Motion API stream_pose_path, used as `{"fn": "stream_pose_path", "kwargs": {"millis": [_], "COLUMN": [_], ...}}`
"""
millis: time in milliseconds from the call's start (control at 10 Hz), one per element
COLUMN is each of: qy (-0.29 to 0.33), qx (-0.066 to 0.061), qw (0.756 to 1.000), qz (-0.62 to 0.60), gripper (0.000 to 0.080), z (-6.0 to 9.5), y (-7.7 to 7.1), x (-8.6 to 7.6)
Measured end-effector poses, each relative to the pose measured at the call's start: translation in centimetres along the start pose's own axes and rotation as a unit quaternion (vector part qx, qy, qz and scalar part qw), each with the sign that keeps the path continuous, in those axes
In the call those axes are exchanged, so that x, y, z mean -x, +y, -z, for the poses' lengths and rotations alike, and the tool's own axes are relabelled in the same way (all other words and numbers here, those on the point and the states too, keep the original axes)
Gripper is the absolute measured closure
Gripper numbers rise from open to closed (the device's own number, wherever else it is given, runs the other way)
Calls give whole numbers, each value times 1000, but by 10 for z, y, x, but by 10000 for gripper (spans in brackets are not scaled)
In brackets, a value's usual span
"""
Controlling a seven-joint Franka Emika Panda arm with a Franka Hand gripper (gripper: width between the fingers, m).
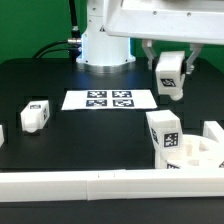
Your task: Assemble stool
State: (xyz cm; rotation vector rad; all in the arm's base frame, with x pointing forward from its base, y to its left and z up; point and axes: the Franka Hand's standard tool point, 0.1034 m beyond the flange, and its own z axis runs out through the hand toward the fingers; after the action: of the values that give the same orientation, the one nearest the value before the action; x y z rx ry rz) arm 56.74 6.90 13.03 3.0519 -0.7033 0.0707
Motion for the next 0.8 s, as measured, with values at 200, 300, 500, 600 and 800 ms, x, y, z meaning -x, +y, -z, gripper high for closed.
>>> {"fn": "stream_pose_path", "kwargs": {"millis": [200,300,500,600,800], "qy": [60,82,124,119,122], "qx": [19,23,0,1,9], "qw": [997,994,990,991,988], "qz": [54,64,69,66,98], "gripper": [476,476,476,476,476], "z": [-3,6,-1,-2,-2], "y": [-20,-29,-48,-45,-51], "x": [-8,-11,8,8,4]}}
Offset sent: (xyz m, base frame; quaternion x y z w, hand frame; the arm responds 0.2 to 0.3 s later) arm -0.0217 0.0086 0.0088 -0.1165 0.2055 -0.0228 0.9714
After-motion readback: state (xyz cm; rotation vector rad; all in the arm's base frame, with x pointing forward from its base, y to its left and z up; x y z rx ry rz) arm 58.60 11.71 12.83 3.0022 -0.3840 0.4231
